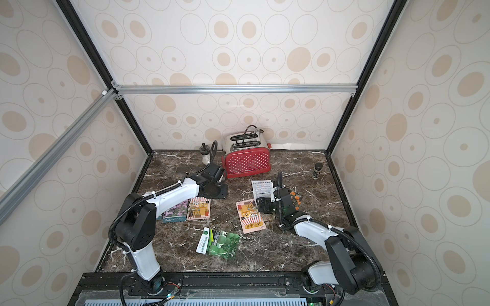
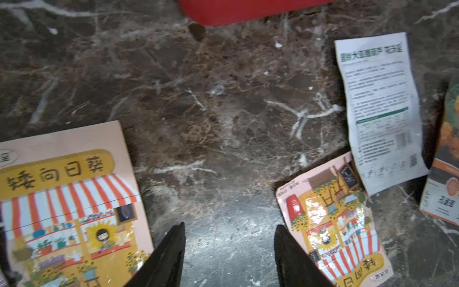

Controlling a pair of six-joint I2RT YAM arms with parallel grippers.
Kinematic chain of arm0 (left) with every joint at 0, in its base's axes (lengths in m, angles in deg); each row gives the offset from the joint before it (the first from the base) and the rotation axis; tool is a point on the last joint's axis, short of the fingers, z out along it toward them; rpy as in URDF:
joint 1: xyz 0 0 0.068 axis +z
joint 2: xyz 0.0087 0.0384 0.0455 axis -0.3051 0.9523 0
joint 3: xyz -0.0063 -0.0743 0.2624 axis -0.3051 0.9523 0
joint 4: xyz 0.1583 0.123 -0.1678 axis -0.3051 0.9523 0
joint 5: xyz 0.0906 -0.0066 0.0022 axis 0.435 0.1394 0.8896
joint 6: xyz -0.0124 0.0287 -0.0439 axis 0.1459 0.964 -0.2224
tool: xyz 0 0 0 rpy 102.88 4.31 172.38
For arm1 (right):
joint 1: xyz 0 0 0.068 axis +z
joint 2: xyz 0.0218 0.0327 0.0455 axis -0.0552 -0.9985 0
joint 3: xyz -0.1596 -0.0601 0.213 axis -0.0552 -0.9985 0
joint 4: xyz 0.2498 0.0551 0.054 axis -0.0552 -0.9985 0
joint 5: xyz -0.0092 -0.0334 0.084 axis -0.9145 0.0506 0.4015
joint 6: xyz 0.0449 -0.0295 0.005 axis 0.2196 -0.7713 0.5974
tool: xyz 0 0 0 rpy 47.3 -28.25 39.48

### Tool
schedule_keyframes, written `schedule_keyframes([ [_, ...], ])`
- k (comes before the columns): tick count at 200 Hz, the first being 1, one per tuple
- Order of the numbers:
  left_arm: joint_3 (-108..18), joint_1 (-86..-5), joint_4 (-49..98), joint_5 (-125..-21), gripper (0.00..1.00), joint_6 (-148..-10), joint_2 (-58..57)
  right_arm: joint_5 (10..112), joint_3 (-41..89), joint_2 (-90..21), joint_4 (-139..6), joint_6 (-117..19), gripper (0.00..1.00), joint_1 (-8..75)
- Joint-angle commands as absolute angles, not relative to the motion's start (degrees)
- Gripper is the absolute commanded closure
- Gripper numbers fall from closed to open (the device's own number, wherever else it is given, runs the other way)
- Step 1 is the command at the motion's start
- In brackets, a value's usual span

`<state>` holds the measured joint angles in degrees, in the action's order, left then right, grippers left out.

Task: Arrange the seed packets in a row
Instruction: Move the seed packet to the center of the board, then adjust the seed packet at the center of the board.

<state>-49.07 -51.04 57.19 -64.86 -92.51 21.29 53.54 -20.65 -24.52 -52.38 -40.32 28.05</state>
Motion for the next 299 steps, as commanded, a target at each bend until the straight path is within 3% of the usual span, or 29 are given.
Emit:
schedule_keyframes([
  [1,-48.9,-52.3,52.2,-68.4,0.42,-93.4,23.2,54.6,-18.3,-26.8,-55.5,-39.7,0.2,28.0],
  [59,-47.0,-55.2,46.3,-70.8,0.42,-96.2,26.1,51.1,-13.5,-31.8,-60.3,-43.9,0.36,29.8],
  [116,-46.0,-55.2,47.1,-70.1,0.42,-97.7,24.0,43.4,-7.7,-37.0,-65.0,-47.7,0.4,36.0],
  [183,-43.8,-54.7,46.6,-69.7,0.42,-97.9,21.5,37.2,-2.4,-43.3,-70.0,-49.3,0.51,38.4],
  [217,-43.1,-54.4,46.0,-70.1,0.42,-97.9,21.4,36.4,-0.7,-45.9,-71.7,-49.2,0.69,38.5],
  [236,-42.7,-54.3,45.7,-70.2,0.42,-97.9,21.2,36.0,-0.9,-46.3,-71.5,-49.0,0.75,38.4],
  [252,-42.5,-54.1,45.3,-70.3,0.42,-97.8,21.1,36.1,-1.3,-46.4,-70.8,-48.9,0.85,38.5],
  [265,-42.5,-54.1,45.2,-70.4,0.42,-97.8,21.1,35.6,-1.2,-46.3,-70.9,-48.7,1.0,38.4],
  [299,-42.9,-53.9,45.4,-70.2,0.42,-97.6,20.8,34.8,-2.2,-42.1,-70.7,-48.3,1.0,38.6],
])
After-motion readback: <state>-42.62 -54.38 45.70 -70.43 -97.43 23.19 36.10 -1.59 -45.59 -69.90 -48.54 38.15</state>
